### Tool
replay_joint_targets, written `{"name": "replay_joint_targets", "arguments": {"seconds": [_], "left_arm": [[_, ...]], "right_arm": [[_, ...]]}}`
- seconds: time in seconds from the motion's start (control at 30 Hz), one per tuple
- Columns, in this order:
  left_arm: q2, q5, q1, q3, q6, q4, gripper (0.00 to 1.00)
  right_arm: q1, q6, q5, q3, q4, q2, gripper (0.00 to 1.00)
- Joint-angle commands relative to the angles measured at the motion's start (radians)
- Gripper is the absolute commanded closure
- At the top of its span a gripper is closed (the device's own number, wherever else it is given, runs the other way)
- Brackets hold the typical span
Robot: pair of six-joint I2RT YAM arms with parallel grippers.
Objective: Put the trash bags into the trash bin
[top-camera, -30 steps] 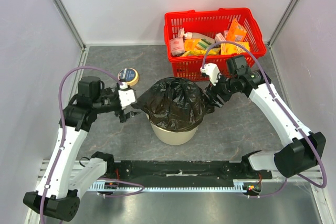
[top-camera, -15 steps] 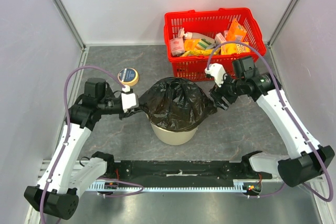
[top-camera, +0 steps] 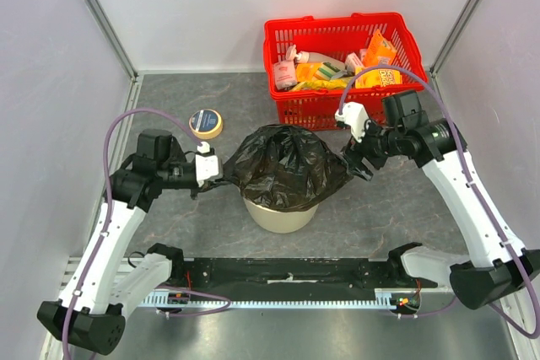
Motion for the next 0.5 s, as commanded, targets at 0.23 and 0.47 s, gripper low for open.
{"name": "replay_joint_targets", "arguments": {"seconds": [0.23, 0.47], "left_arm": [[-0.023, 0.043, -0.006, 0.156, 0.085, -0.174, 0.98], [-0.034, 0.055, -0.008, 0.245, 0.106, -0.283, 0.98]], "right_arm": [[-0.002, -0.153, -0.261, -0.031, -0.153, -0.019, 0.07], [0.0, -0.138, -0.287, -0.119, -0.061, -0.022, 0.06]]}}
